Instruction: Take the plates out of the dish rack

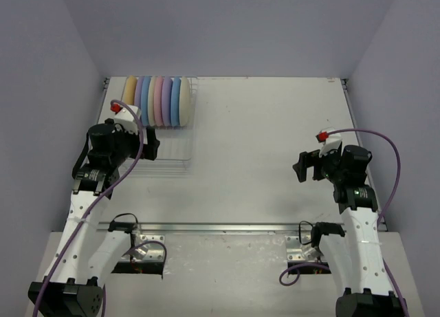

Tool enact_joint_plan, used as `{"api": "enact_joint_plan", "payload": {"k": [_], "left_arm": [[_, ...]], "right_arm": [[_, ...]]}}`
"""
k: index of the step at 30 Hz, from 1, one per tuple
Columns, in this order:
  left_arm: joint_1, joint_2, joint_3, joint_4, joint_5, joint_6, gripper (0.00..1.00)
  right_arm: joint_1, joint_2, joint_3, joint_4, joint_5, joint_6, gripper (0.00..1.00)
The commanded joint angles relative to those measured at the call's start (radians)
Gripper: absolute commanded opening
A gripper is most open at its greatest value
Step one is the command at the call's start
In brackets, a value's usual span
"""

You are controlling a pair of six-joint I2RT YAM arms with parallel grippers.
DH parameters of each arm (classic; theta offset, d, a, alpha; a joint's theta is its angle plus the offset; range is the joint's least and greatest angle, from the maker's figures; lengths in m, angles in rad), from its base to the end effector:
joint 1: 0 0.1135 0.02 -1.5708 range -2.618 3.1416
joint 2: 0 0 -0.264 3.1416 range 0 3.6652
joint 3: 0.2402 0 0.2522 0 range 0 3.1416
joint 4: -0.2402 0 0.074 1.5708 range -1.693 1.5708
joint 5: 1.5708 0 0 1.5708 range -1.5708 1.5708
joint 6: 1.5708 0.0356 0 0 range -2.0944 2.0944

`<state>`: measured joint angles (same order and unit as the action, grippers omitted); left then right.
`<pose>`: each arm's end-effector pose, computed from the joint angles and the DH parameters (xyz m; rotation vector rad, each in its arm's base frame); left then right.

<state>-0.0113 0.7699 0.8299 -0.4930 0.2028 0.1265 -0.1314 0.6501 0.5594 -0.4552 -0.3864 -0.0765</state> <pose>0.1701 -0.0091 0.3262 0.2665 1.9788 -0.1291 0.1511 -0.0064 0.2553 -0.1711 2.0777 0.2823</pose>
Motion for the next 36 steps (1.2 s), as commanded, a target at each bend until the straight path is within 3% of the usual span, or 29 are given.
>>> {"api": "enact_joint_plan", "payload": {"k": [1,9,11,16,18,24,30,36], "left_arm": [[0.011,-0.012,0.037,0.044,-0.006,-0.005,1.00],[0.011,0.058,0.122,0.019,-0.023,-0.025,0.99],[0.011,0.183,0.264,-0.026,-0.077,-0.037,0.92],[0.011,0.395,0.506,-0.078,-0.049,-0.048,0.82],[0.019,0.493,0.651,-0.118,-0.032,-0.051,0.68],[0.079,0.721,0.871,-0.204,0.023,-0.067,0.57],[0.213,0.921,1.044,-0.283,0.166,-0.111,0.53],[0.300,1.025,1.099,-0.307,0.252,-0.103,0.47]], "right_arm": [[-0.004,0.005,0.002,0.036,0.015,0.014,0.99],[-0.005,0.026,0.005,0.029,0.006,0.012,0.99],[-0.004,0.041,0.007,0.024,0.005,0.008,0.99],[-0.004,0.056,0.010,0.016,-0.001,0.004,0.99],[-0.004,0.057,0.011,0.013,-0.011,0.003,0.99],[-0.005,0.066,0.013,0.006,-0.029,-0.003,0.99],[-0.004,0.071,0.013,0.001,-0.049,-0.006,0.99],[-0.004,0.084,0.016,-0.005,-0.067,-0.008,0.99]]}}
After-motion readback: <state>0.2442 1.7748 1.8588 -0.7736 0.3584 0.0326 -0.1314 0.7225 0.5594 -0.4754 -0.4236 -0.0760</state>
